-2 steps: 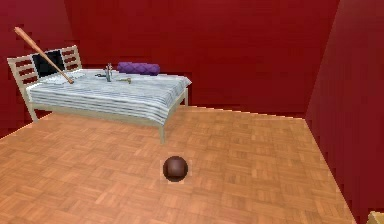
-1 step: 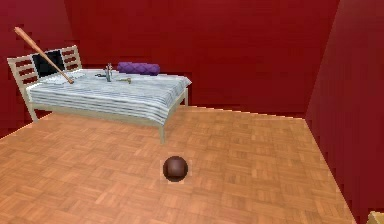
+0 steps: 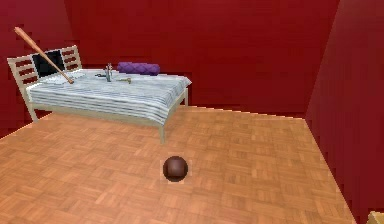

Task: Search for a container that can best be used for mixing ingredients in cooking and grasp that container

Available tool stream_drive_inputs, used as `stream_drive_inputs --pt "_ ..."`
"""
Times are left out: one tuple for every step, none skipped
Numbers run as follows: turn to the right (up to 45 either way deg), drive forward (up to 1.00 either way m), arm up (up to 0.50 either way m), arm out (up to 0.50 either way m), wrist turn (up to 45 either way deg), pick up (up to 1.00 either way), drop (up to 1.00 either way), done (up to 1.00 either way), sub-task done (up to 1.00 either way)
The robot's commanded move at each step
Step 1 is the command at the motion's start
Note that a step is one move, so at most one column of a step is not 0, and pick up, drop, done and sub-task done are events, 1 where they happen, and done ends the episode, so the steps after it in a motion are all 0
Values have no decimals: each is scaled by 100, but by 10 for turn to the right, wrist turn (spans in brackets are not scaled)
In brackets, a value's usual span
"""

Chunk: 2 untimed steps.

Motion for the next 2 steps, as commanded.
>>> stream_drive_inputs --pt "0 0 10 0 0 0 0 0 0" --pt "0 0 0 0 0 0 0 100 0"
